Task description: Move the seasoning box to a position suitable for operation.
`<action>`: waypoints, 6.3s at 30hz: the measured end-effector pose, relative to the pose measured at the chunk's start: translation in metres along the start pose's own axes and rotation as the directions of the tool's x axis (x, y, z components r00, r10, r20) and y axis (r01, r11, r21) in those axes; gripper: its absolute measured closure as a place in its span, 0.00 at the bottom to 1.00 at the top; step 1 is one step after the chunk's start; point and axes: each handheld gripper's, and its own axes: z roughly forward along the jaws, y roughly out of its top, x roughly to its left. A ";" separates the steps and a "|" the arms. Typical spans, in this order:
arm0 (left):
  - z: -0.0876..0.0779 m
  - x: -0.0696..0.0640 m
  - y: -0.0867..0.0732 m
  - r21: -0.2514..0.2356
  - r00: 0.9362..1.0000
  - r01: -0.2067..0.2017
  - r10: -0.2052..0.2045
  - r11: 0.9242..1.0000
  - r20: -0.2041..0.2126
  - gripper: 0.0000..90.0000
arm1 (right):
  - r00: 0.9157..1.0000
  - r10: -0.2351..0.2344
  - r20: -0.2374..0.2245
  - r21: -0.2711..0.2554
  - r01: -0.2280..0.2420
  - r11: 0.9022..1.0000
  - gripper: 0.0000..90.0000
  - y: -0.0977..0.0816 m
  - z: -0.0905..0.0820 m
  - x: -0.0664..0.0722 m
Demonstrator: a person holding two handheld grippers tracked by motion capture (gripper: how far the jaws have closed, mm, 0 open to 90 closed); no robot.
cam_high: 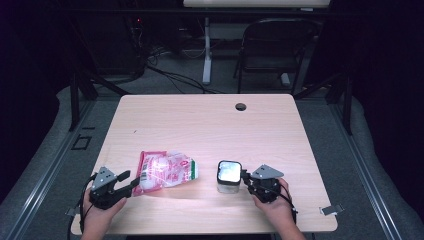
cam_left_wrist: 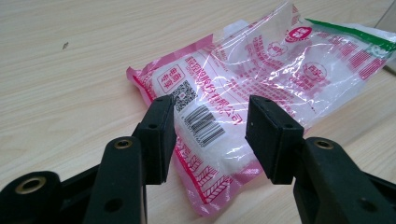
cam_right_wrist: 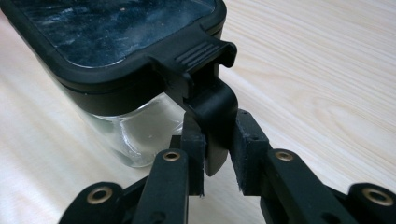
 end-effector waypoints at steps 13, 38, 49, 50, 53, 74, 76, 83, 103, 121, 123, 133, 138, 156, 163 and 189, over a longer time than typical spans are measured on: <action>0.005 -0.003 0.003 0.003 1.000 -0.022 0.022 1.000 0.015 0.58 | 0.993 -0.047 -0.107 -0.019 0.045 0.999 0.83 0.001 0.001 0.018; 0.010 -0.006 0.008 0.004 0.999 -0.019 0.019 1.000 0.044 0.56 | 0.978 0.107 -0.181 -0.022 -0.113 0.993 0.60 -0.006 -0.015 0.003; 0.016 -0.018 0.020 -0.023 0.988 0.036 -0.032 0.999 0.152 0.54 | 0.984 0.139 -0.114 -0.063 -0.147 0.987 0.53 -0.003 -0.037 0.006; 0.016 -0.018 0.020 -0.023 0.988 0.036 -0.032 0.999 0.152 0.54 | 0.981 0.155 -0.112 -0.071 -0.164 0.984 0.53 -0.003 -0.040 0.006; 0.018 -0.025 0.025 -0.015 0.986 0.045 -0.042 0.999 0.164 0.54 | 0.975 0.186 -0.122 -0.074 -0.195 0.978 0.53 0.000 -0.045 0.004; 0.045 -0.082 0.064 0.084 0.947 0.016 -0.042 0.996 0.318 0.51 | 0.967 0.223 -0.121 -0.072 -0.233 0.970 0.43 0.046 -0.056 0.013; 0.049 -0.083 0.069 0.083 0.947 0.030 -0.054 0.996 0.315 0.53 | 0.971 0.208 -0.115 -0.067 -0.216 0.974 0.43 0.049 -0.056 0.014; 0.063 -0.089 0.082 0.046 0.958 0.053 -0.064 0.998 0.279 0.61 | 0.970 0.222 -0.100 -0.037 -0.226 0.973 0.60 0.059 -0.048 0.018; 0.074 -0.114 0.087 0.020 0.949 -0.043 0.035 0.999 0.313 0.79 | 0.966 0.255 -0.046 -0.018 -0.256 0.966 0.85 0.059 -0.044 0.018; 0.078 -0.131 0.074 0.078 0.927 -0.119 0.083 0.990 0.365 0.88 | 0.965 0.260 -0.044 0.025 -0.259 0.966 0.87 0.052 -0.035 0.024; 0.078 -0.132 0.073 0.080 0.924 -0.123 0.085 0.989 0.373 0.88 | 0.962 0.268 -0.046 0.026 -0.267 0.963 0.86 0.051 -0.034 0.023; 0.079 -0.138 0.068 0.103 0.914 -0.156 0.104 0.982 0.393 0.91 | 0.956 0.286 -0.058 0.021 -0.285 0.958 0.87 0.049 -0.033 0.023; 0.078 -0.141 0.065 0.114 0.904 -0.162 0.101 0.980 0.415 0.92 | 0.955 0.291 -0.059 0.018 -0.290 0.957 0.88 0.049 -0.033 0.023; 0.082 -0.148 0.061 0.123 0.889 -0.176 0.104 0.977 0.445 0.98 | 0.951 0.302 -0.063 0.008 -0.302 0.953 0.90 0.048 -0.033 0.023; 0.081 -0.149 0.062 0.116 0.888 -0.179 0.110 0.977 0.447 1.00 | 0.951 0.303 -0.066 0.003 -0.304 0.953 0.91 0.047 -0.033 0.024; 0.076 -0.151 0.070 0.074 0.883 -0.170 0.119 0.983 0.455 1.00 | 0.958 0.279 -0.074 0.005 -0.279 0.960 0.80 0.045 -0.039 0.027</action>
